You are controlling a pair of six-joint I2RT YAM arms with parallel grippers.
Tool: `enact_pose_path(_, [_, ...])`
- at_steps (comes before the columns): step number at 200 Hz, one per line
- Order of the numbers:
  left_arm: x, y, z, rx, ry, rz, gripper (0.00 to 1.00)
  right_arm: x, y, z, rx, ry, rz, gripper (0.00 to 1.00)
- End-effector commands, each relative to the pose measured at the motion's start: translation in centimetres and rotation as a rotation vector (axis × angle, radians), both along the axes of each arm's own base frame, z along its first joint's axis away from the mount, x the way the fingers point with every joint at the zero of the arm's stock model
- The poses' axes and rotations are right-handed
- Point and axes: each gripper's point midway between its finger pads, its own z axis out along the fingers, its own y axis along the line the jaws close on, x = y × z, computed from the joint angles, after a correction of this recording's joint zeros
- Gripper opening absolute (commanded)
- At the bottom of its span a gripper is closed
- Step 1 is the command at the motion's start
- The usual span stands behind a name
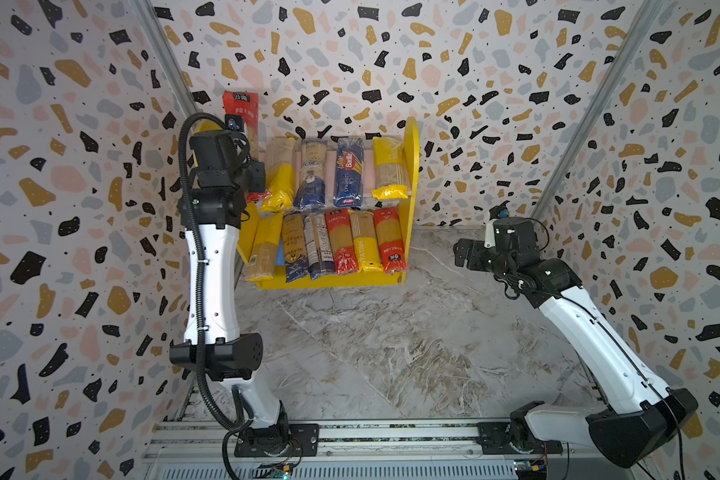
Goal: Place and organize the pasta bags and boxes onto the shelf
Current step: 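Lower the red bag onto the upper shelf beside the PASTATIME bag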
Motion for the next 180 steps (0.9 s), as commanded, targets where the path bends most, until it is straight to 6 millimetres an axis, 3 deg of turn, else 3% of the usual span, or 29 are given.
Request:
enact_pose_path(1, [-3.7,0.4,9.3,0.037,-0.298,0.023,0.00,0.2,0.2,2.1,0.019,-0.049,0.015,0.99])
enact_pose_path(131, [-2.7,0.5,8.2,0.038,-0.275,0.031,0.00,-0.8,-0.5,3.0,0.022,-0.065,0.004,0.99])
enact_pose_path(146, [-2.6,0.6,8.1,0.041,-0.272,0.034,0.07,-1.0,-0.5,2.9,0.026,-0.061,0.006,0.99])
enact_pose_path(180, [-2.2,0.6,7.3,0.041,-0.249,0.034,0.11,-1.9,-1.0,3.3,0.033,-0.068,-0.004,0.99])
